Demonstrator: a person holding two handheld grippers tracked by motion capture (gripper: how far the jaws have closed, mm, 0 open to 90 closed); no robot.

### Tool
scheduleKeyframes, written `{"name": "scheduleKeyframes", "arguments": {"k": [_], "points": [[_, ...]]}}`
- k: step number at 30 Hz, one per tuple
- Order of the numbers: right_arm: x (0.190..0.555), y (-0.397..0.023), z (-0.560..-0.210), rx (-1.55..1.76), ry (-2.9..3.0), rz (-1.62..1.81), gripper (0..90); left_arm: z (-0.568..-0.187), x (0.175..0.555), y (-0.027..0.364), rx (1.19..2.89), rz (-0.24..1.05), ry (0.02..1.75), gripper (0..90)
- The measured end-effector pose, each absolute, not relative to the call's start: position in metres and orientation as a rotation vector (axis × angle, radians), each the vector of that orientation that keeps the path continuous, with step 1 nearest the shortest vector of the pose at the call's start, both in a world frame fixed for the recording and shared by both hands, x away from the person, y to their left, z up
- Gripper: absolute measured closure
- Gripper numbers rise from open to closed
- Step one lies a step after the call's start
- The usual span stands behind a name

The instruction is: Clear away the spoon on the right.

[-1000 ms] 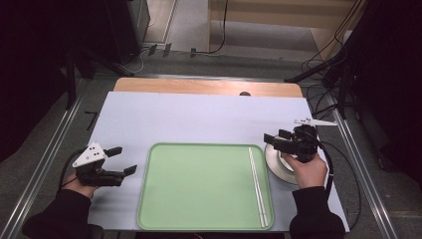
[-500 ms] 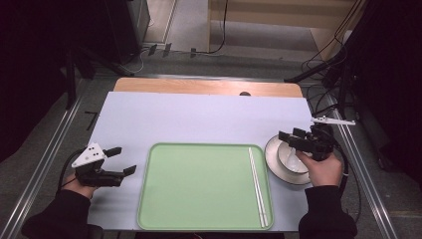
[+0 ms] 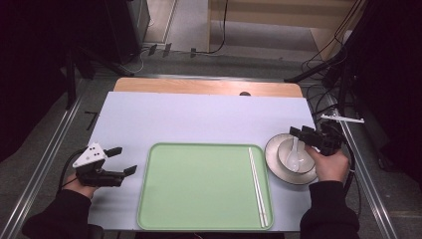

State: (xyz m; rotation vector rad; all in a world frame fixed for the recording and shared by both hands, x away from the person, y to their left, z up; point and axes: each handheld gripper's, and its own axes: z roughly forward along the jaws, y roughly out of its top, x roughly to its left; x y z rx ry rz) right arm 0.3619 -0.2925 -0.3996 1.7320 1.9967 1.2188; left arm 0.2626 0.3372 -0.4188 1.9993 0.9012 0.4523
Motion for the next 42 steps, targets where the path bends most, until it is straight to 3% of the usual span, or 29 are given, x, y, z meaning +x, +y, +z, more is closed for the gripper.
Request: {"name": "scheduleKeyframes", "arguments": {"k": [22,31,42], "points": [[0.377,-0.292,-0.422,1.812,2.019,1.086,59.0,-0.419,0.263,0.337,1.999,0.453,0.898,15.6],[0.378,-0.292,-0.425,1.825,2.032,1.099,69.0,-0.419,0.263,0.337,1.999,0.452,0.897,15.6],[0.373,-0.292,-0.418,1.823,2.012,1.135,74.4,-0.418,0.262,0.338,1.995,0.456,0.898,15.6]]}}
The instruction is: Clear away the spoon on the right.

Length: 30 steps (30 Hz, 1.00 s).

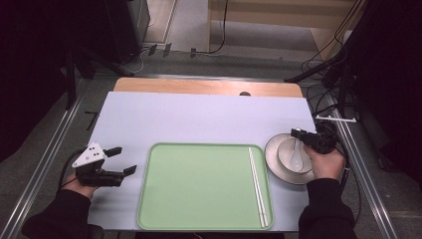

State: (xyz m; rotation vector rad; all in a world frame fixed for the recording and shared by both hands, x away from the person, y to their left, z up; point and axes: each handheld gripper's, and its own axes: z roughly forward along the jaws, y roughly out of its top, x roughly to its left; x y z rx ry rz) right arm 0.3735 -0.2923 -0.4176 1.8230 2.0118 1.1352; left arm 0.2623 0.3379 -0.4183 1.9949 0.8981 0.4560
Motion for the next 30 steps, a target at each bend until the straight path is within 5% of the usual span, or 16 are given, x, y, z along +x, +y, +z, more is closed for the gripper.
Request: {"name": "scheduleKeyframes", "arguments": {"k": [30], "points": [[0.353,-0.284,-0.393,1.746,1.98,1.215,85.7,-0.418,0.262,0.339,1.994,0.458,0.899,15.6]]}}
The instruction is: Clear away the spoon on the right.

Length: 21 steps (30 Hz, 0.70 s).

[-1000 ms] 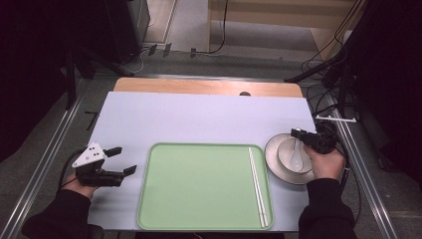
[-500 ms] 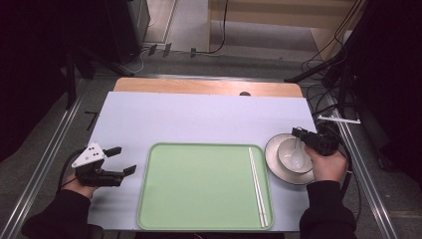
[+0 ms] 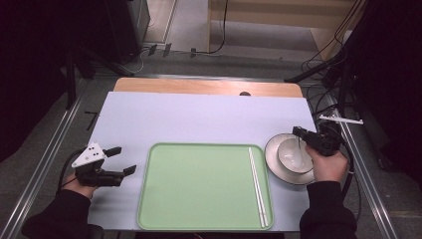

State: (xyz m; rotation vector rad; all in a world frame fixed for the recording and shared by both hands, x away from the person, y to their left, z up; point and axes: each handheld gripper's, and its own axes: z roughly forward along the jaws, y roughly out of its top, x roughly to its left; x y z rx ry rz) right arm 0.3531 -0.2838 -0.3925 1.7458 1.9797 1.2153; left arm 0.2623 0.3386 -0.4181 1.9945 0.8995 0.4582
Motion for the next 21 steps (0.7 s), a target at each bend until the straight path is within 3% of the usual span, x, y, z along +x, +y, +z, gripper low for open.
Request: {"name": "scheduleKeyframes", "arguments": {"k": [21], "points": [[0.339,-0.287,-0.361,1.73,1.953,1.299,86.1,-0.418,0.262,0.339,1.99,0.458,0.901,15.6]]}}
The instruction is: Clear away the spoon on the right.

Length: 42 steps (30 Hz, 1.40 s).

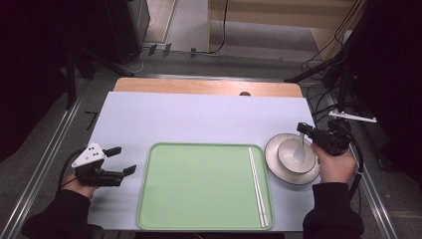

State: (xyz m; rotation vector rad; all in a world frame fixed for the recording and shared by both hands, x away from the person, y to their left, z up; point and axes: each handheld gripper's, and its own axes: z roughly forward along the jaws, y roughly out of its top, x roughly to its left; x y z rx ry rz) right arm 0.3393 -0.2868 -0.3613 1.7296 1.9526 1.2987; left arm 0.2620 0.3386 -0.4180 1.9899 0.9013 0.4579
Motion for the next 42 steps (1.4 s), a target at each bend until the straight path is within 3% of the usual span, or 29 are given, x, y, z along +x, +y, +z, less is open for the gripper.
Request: {"name": "scheduleKeyframes", "arguments": {"k": [24,42], "points": [[0.304,-0.253,-0.323,1.564,2.048,1.411,86.1,-0.417,0.262,0.338,1.987,0.457,0.901,15.6],[0.275,-0.206,-0.345,1.489,2.215,1.421,86.0,-0.417,0.264,0.337,1.982,0.458,0.895,15.6]]}}
